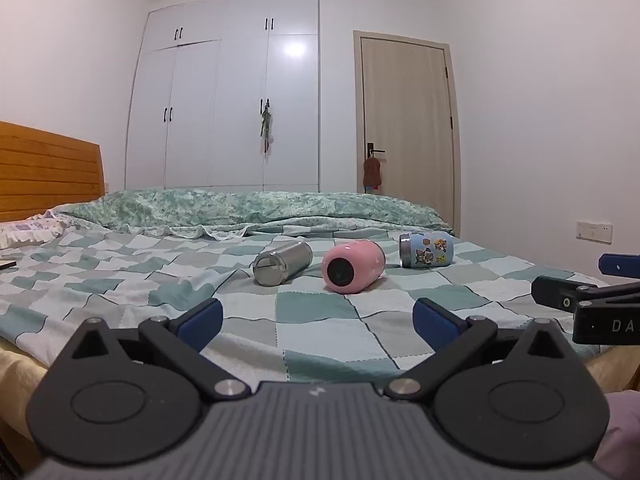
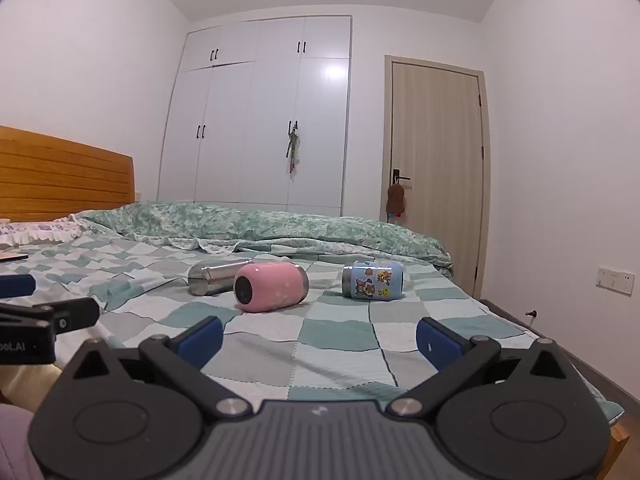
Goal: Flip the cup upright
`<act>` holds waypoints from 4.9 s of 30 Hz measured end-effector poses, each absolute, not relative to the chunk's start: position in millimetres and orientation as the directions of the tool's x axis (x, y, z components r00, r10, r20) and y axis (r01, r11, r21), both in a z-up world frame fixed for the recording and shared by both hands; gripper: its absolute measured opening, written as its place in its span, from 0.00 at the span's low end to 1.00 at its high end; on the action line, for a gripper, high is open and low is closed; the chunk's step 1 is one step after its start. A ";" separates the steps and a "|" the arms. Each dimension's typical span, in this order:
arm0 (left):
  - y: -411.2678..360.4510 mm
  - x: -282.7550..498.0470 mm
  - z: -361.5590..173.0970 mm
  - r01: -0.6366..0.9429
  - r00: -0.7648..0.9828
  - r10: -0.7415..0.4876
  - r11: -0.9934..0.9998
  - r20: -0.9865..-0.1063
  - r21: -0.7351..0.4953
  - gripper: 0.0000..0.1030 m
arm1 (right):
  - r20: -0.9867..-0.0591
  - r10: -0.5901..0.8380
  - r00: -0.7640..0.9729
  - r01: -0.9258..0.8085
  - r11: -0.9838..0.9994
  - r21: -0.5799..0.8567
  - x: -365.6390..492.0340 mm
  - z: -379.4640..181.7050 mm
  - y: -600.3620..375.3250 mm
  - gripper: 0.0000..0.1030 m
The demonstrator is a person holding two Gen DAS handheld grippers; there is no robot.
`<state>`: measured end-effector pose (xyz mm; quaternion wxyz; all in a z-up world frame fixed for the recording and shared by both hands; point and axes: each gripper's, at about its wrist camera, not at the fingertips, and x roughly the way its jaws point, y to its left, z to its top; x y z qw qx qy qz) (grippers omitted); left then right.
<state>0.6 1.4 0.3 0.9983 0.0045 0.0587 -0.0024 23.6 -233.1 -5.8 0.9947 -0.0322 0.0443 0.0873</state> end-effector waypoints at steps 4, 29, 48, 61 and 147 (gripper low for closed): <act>1.8 0.0 0.7 0.021 0.992 -0.020 1.000 -0.122 0.008 1.00 | -0.096 0.171 0.981 -0.177 0.983 -0.055 23.4 -5.6 -232.6 1.00; 3.6 -1.6 1.4 0.012 0.993 -0.012 1.000 -0.115 -0.008 1.00 | -0.102 0.169 0.980 -0.176 0.983 -0.061 21.4 -5.4 -231.1 1.00; 3.6 -2.0 2.0 0.010 0.993 -0.011 1.000 -0.114 -0.011 1.00 | -0.099 0.169 0.981 -0.175 0.983 -0.061 20.1 -5.2 -230.3 1.00; 3.2 -2.7 1.9 0.010 0.994 -0.012 1.000 -0.112 -0.013 1.00 | -0.098 0.169 0.981 -0.175 0.983 -0.062 19.3 -5.0 -229.4 1.00; -62.0 483.8 18.3 0.374 0.407 -0.116 0.926 -0.906 0.049 0.94 | -0.703 0.376 0.604 -0.639 0.755 -0.145 432.0 17.0 -224.6 1.00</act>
